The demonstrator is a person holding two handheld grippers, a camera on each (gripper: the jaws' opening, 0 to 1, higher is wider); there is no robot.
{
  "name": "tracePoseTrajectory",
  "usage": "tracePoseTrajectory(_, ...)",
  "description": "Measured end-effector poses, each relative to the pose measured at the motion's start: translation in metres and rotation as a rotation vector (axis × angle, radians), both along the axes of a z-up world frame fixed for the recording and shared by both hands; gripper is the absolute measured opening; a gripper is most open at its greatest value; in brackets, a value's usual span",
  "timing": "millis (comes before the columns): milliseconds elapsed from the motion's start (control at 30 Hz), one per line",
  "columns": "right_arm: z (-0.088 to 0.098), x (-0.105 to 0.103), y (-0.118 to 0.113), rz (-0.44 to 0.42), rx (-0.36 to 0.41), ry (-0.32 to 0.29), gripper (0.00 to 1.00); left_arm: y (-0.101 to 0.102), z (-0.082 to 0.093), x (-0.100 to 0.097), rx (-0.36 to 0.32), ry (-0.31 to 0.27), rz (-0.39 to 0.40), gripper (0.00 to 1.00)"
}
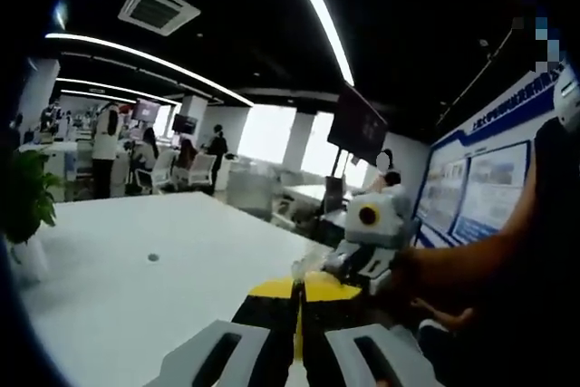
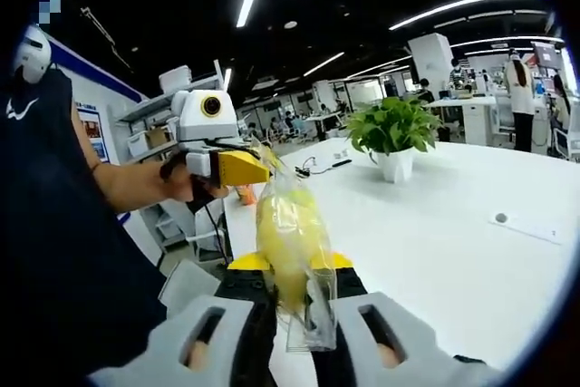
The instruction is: Compare the silicone blocks by pressing each to a similar depth, holding the contact briefly, and releasing to observe deformation and rebound differences across the visible hardness samples.
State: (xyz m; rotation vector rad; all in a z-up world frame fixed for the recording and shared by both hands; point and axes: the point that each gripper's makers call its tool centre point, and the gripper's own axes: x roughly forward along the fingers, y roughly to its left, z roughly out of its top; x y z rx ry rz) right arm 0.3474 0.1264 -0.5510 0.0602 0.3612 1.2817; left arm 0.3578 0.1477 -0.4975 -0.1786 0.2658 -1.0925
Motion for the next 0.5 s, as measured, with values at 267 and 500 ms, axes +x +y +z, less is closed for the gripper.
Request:
tracePoseTrajectory(267,-0.0006,-0.0023,0.0006,0.004,0.011,0.024,0.06,-0.0002,-0.0010,-0.0020,0.001,0.003,-0.002,0.00)
tracePoseTrajectory(500,-0.0020,-0.0041,0.0001,0.003,0.019,0.071,0.07,-0.0009,-0.0021,-0.0017,0.005,0.009,-0.001,0.00)
